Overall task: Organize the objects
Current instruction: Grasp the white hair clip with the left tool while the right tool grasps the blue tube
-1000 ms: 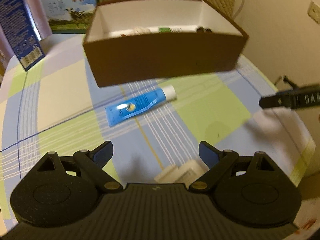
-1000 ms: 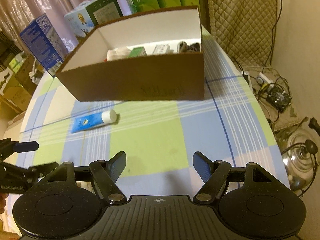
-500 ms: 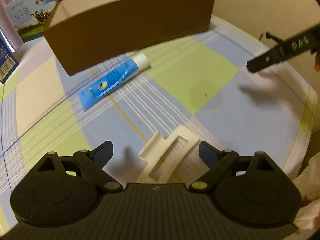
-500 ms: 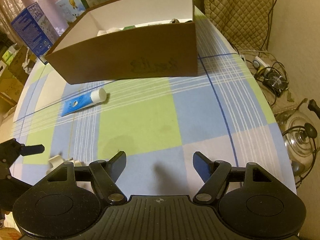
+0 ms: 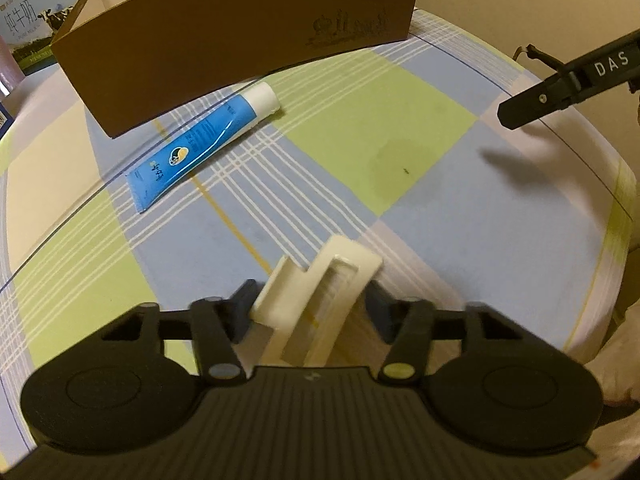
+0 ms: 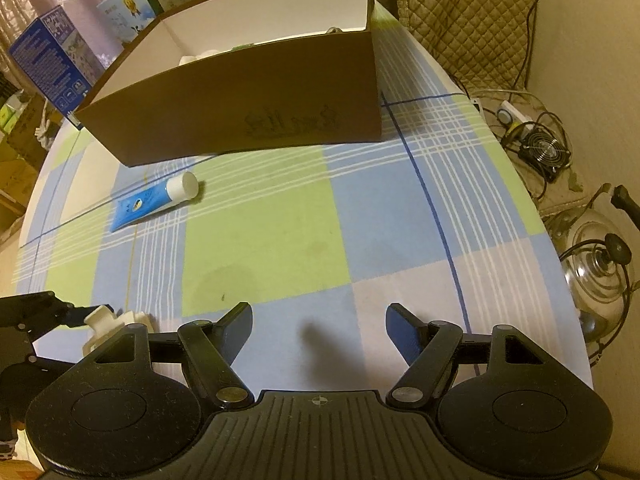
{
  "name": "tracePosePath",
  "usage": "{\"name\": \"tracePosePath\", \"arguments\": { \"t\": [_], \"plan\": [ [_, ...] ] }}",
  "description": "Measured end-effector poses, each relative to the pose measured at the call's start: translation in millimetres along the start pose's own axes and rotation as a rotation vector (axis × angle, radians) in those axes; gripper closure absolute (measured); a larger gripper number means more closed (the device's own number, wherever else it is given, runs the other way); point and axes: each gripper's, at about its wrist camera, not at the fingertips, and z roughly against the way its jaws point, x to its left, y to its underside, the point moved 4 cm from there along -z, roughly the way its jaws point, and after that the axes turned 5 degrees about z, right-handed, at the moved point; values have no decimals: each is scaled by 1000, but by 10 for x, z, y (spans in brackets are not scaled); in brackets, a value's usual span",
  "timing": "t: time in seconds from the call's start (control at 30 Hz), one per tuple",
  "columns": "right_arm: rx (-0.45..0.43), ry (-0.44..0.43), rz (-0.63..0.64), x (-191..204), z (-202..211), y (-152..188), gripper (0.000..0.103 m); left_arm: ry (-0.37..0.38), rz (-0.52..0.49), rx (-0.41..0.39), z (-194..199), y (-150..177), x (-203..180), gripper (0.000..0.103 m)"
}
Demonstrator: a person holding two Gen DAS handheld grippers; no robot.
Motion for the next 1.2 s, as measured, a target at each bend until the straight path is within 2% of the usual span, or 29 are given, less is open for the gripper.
{"name": "tracePosePath", "arguments": {
  "t": [0.17,0.23,0.33,0.6,0.77,0.93,1.1,1.2],
  "plan": [
    [-3,-8,7,28,-40,-44,32,-37,47,-9,21,2,137,55],
    [-5,-15,17,67,-72,-73,32,-62,96,-16,47,1,259,59],
    [-18,-43,57,193,-135,-141,32,-108,173,-31,105,2,471,59],
    [-111,-157,295,782,-421,-599,32,-236,392,-30,255,96,1056,60],
    [-168,-216,445,1126,-682,-893,33,-281,543,-16,334,272,1379,62],
    [-151,-263,548,1329,-1033,-1036,33,-312,635,-7,409,440,1584,62],
    [-94,-298,576,1377,-1270,-1020,32,-333,668,-6,460,527,1678,62],
    [-83,-310,606,1423,-1264,-943,33,-337,680,-1,472,566,1710,62]
  ]
}}
